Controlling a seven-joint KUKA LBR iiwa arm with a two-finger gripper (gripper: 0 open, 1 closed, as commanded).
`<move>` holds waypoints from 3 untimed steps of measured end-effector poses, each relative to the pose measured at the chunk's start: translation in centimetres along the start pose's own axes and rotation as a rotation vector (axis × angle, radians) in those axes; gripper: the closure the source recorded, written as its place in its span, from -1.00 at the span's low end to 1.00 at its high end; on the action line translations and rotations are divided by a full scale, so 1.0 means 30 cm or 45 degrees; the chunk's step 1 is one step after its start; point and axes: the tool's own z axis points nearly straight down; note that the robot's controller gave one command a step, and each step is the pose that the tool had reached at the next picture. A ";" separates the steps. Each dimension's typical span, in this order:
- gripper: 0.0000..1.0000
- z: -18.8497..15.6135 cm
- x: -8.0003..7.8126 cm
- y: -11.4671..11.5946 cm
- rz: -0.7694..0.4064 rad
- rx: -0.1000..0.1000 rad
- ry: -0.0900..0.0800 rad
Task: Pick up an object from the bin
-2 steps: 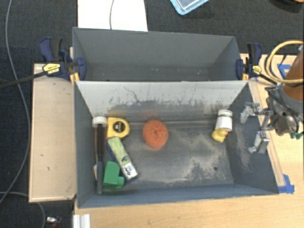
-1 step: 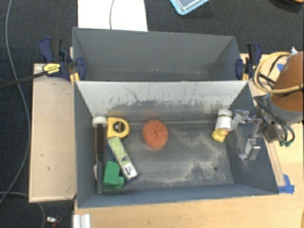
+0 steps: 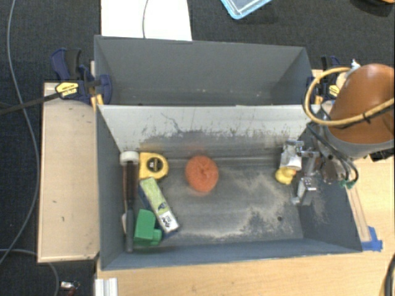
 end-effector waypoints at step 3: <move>-1.00 0.093 -0.052 -0.071 -0.044 0.005 -0.011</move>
Offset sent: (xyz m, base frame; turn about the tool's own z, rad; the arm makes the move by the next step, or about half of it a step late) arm -0.0075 0.0272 -0.0321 -0.0368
